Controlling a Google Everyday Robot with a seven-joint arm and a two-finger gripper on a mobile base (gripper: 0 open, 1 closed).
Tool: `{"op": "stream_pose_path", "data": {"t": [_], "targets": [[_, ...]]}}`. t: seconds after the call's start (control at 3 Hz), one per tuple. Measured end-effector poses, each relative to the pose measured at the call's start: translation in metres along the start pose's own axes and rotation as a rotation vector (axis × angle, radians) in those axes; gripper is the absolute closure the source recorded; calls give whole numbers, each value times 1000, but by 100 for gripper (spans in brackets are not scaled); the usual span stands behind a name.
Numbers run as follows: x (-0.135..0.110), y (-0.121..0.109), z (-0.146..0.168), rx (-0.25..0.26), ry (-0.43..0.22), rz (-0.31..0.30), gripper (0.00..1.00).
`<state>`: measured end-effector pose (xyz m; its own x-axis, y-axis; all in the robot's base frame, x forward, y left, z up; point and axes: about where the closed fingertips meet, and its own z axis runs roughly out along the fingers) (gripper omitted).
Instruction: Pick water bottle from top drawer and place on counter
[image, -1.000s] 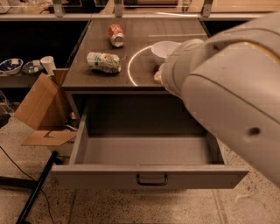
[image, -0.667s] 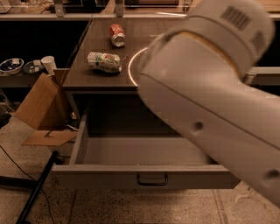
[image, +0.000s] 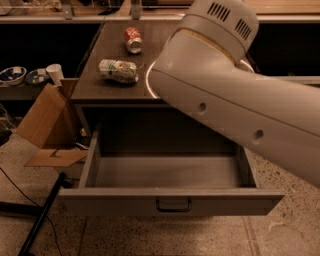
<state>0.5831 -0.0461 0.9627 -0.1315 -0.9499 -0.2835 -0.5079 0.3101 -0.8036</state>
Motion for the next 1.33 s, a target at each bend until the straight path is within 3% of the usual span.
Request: {"op": "stream_pose_path", "data": {"t": [0.67,1.33], "targets": [[41,-21,35,3,21,-115,100],[61,-20,81,-12,-39,-224,100]]}}
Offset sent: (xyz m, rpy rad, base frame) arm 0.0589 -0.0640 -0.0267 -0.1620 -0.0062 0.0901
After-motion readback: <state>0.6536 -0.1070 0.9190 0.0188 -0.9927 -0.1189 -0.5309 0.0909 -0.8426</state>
